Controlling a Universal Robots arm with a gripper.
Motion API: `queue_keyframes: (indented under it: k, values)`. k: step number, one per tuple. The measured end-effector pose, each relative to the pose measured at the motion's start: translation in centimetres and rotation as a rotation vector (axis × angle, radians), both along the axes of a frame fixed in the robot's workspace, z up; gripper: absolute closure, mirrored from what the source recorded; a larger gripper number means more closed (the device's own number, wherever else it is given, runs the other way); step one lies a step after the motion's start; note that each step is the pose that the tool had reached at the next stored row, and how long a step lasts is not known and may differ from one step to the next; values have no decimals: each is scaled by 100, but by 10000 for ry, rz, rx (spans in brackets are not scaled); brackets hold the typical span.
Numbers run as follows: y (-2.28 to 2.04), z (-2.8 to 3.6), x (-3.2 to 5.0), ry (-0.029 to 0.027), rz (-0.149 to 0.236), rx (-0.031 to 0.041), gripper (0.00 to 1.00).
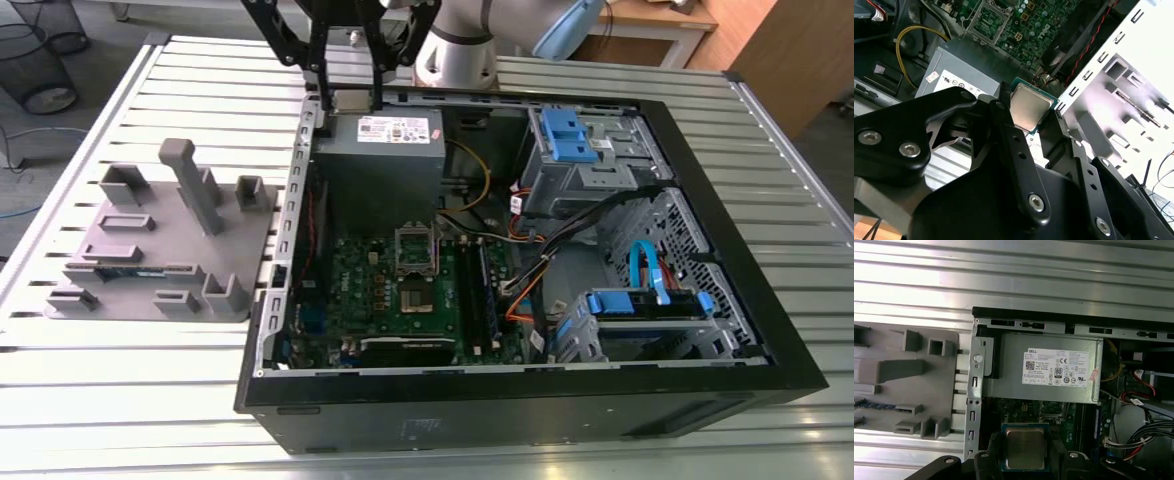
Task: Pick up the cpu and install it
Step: 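Pick up the cpu and move it towards the insertion slot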
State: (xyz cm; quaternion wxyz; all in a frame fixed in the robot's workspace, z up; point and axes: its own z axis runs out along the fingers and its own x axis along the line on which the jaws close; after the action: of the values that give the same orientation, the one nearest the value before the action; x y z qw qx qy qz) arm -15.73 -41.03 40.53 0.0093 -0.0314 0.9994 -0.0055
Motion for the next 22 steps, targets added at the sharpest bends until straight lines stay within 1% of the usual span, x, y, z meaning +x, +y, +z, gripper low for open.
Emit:
queue_keyframes:
  k: [4, 7, 12, 16, 22]
  values:
    - [0, -11, 47, 20, -1, -2, 53]
    - [-2, -34, 73, 22, -1, -11, 53]
    - [-31, -107, 100, 22, -1, -16, 53]
    - [-72, -178, 123, 23, -1, -17, 53]
    - [-172, -276, 170, 24, -2, -16, 53]
